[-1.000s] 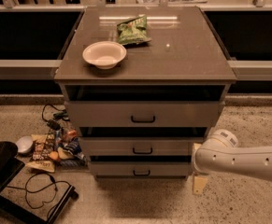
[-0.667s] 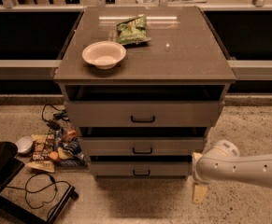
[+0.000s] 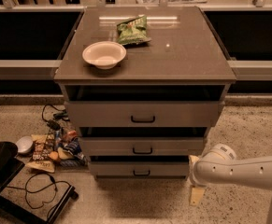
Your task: Open bottom drawer
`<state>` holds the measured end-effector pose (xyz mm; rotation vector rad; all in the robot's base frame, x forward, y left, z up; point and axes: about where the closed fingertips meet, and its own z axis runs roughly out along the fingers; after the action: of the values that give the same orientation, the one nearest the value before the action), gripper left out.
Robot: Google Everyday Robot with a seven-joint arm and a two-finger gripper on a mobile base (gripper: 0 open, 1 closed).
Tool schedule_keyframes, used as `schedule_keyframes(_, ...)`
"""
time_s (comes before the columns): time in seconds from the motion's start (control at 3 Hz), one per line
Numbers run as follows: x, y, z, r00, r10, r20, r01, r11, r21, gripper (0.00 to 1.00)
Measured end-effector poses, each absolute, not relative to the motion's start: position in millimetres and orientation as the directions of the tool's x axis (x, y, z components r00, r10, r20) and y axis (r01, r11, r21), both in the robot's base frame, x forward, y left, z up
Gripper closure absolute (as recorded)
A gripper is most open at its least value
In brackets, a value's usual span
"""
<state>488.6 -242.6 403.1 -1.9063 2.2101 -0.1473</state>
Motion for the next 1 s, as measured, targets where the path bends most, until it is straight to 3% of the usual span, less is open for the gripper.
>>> schedule_keyframes(1.0,505,-211,256,-0.082,-0.977,-0.199,-0.976,0.119,-0.183,0.00)
